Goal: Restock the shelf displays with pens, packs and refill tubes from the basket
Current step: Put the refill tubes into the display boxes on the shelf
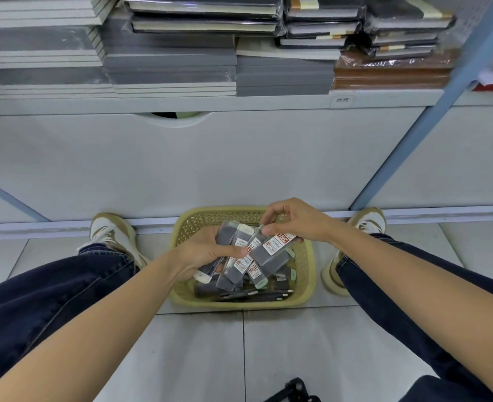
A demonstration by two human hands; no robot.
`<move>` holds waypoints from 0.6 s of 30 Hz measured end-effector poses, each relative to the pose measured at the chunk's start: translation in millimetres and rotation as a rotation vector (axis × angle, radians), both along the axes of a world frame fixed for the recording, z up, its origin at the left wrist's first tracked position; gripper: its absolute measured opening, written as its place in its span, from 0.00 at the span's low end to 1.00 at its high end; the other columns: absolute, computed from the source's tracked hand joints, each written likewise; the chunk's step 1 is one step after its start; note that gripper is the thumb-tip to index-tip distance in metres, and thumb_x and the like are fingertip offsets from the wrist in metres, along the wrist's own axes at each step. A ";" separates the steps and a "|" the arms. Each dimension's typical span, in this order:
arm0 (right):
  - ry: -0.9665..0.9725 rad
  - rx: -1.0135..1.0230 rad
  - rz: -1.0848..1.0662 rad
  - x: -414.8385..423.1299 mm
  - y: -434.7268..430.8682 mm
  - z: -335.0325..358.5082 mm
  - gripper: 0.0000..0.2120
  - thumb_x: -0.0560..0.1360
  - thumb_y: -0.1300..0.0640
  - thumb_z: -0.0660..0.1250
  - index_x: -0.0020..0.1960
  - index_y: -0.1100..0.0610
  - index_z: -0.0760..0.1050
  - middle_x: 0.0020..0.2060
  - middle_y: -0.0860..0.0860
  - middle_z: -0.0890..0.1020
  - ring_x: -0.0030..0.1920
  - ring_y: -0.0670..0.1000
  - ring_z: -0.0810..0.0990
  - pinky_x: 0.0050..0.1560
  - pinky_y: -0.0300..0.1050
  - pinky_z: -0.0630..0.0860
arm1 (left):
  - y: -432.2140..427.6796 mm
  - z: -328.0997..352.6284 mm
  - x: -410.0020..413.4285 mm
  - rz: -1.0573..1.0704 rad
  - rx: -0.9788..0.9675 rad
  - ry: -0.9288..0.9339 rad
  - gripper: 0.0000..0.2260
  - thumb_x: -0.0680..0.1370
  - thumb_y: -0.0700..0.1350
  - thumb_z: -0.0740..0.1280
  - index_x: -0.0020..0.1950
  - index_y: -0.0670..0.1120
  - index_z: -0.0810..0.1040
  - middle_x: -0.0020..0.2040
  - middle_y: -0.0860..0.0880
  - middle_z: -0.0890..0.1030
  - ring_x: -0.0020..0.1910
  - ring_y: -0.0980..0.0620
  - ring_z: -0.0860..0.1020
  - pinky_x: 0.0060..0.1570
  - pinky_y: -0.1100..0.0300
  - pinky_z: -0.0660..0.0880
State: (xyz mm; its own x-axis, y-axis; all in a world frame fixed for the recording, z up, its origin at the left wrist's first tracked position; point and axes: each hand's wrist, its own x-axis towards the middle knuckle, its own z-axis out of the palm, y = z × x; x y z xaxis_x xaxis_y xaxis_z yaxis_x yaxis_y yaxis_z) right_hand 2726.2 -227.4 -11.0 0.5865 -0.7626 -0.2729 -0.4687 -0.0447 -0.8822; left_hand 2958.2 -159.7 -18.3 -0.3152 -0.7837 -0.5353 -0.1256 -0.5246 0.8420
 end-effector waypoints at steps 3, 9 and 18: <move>-0.060 -0.101 -0.003 2.1 1.2 3.4 0.04 0.77 0.55 0.68 0.51 0.51 0.79 0.44 0.45 0.79 0.32 0.40 0.75 0.26 0.32 0.69 | -1.4 1.1 2.7 0.061 0.005 -0.004 0.14 0.66 0.39 0.78 0.49 0.45 0.83 0.42 0.45 0.86 0.35 0.50 0.84 0.29 0.63 0.77; -0.122 -0.059 0.062 2.3 -0.2 8.1 0.12 0.73 0.59 0.72 0.54 0.52 0.75 0.44 0.46 0.76 0.33 0.52 0.72 0.36 0.42 0.71 | -4.9 7.6 11.3 0.051 0.126 0.056 0.19 0.62 0.42 0.79 0.52 0.43 0.83 0.42 0.43 0.85 0.32 0.49 0.82 0.28 0.61 0.77; -0.300 -0.256 -0.237 21.0 11.3 1.5 0.24 0.68 0.55 0.78 0.60 0.51 0.72 0.51 0.51 0.75 0.45 0.46 0.76 0.46 0.38 0.75 | -3.7 7.2 -5.8 0.188 0.082 0.155 0.18 0.64 0.43 0.78 0.52 0.43 0.83 0.47 0.42 0.86 0.38 0.48 0.84 0.31 0.60 0.79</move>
State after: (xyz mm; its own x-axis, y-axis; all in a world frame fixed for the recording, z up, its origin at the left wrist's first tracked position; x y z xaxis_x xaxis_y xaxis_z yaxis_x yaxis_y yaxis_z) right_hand 2747.2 -216.1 -9.4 0.4118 -0.9061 0.0971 -0.2181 -0.2014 -0.9549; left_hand 2952.4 -163.4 -11.2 -0.2510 -0.7922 -0.5562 0.1078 -0.5939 0.7973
